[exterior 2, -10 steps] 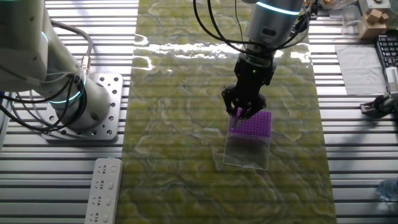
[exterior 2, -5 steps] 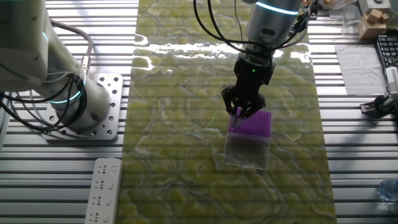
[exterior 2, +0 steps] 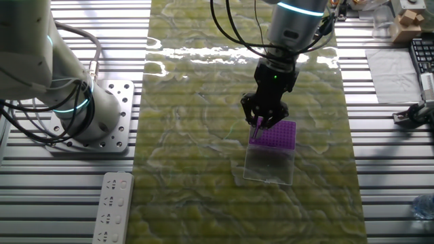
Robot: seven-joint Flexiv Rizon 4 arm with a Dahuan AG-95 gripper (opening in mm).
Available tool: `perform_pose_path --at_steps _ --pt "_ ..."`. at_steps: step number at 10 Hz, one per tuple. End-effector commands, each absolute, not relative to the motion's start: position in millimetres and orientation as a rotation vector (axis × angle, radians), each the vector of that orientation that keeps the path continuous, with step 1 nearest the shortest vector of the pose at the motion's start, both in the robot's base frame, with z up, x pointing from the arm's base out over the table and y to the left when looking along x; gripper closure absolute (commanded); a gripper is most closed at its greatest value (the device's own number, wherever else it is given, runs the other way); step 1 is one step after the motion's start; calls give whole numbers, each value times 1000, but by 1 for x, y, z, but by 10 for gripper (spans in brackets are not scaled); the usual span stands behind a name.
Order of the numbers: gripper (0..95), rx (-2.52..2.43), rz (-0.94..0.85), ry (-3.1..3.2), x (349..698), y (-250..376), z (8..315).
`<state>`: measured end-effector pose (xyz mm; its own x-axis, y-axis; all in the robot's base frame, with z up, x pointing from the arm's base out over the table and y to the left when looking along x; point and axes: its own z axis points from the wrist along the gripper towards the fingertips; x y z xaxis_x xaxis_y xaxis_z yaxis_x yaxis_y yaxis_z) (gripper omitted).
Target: Insert a small pipette tip into the holder for small pipette tips
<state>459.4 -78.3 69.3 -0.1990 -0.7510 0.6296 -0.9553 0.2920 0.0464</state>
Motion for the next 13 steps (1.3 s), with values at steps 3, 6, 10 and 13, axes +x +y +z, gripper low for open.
perform_pose_path --at_steps 3,6,10,13 --pt "950 1519 485 -2018 459 -78 67" --pt "950 1516 486 -2017 459 -76 66" --pt "950 1513 486 -2018 459 -75 64" --pt "950 1504 489 -2025 461 -72 63"
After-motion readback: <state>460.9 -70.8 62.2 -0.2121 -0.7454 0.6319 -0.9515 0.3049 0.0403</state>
